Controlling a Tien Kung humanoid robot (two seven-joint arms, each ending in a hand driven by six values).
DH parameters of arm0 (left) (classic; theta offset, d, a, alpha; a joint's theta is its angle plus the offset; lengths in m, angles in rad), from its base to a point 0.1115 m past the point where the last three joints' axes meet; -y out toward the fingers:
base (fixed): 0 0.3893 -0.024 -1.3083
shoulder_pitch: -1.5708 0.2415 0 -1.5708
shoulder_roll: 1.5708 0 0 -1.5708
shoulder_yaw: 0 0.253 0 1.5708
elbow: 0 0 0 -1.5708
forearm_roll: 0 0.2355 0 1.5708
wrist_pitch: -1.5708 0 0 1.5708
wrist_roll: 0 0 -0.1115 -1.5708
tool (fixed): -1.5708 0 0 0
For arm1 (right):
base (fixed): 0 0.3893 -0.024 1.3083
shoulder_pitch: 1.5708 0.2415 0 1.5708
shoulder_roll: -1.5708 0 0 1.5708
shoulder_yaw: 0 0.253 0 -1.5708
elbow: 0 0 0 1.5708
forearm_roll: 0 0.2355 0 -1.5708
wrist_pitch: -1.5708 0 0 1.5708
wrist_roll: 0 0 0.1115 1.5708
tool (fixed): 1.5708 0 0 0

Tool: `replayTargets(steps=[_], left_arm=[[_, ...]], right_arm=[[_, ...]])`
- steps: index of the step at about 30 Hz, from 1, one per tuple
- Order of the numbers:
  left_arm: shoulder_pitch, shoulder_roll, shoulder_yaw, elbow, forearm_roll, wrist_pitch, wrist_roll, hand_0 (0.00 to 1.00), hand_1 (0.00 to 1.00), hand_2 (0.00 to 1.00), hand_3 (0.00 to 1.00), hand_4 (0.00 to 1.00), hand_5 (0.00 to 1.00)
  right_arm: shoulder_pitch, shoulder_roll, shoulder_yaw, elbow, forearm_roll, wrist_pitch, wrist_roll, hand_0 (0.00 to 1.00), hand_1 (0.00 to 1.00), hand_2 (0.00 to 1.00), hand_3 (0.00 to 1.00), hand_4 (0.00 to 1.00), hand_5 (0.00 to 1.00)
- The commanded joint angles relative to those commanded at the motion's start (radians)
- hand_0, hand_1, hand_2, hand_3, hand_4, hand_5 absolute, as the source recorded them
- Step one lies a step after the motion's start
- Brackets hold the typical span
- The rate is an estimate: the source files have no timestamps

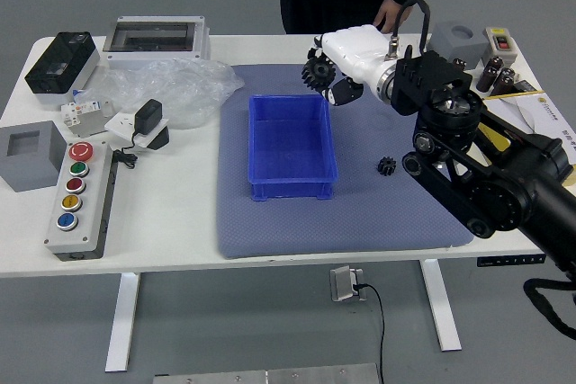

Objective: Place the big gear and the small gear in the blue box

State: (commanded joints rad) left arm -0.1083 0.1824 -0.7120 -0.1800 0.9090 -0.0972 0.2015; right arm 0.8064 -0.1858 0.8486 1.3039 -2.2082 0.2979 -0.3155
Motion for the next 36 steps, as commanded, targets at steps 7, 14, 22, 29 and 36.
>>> replayTargets(steps=[7,14,22,29,36], left_arm=[[0.001,-0.002,0.000,0.000,0.002,0.000,0.001,0.822,0.828,0.829,0.819,0.539,0.119],[-0.001,-0.003,0.005,0.000,0.001,-0.001,0.001,0.822,0.828,0.829,0.819,0.539,0.119],[0.001,-0.003,0.007,0.000,0.002,-0.001,0.002,0.822,0.828,0.829,0.819,0.540,0.119],[0.000,-0.003,0.007,0.000,0.003,-0.002,0.002,0.822,0.828,0.829,0.818,0.538,0.119],[-0.001,-0.003,0.001,0.000,0.003,-0.001,0.002,0.822,0.828,0.829,0.818,0.539,0.120]], right_arm=[[-0.016,0.044,-0.037,-0.008,0.021,-0.010,0.003,0.549,0.431,0.476,0.522,0.598,0.062],[-0.026,0.056,-0.040,-0.023,0.056,0.032,-0.004,0.487,0.485,0.529,0.686,0.732,0.268],[-0.029,0.055,-0.030,-0.041,0.081,0.073,-0.001,0.568,0.536,0.669,0.929,0.829,0.354],[-0.027,0.041,-0.011,-0.036,0.081,0.085,-0.004,0.603,0.583,0.761,0.968,0.921,0.432],[-0.058,-0.053,0.041,0.008,0.085,0.087,-0.007,0.595,0.580,0.739,0.888,0.906,0.416]])
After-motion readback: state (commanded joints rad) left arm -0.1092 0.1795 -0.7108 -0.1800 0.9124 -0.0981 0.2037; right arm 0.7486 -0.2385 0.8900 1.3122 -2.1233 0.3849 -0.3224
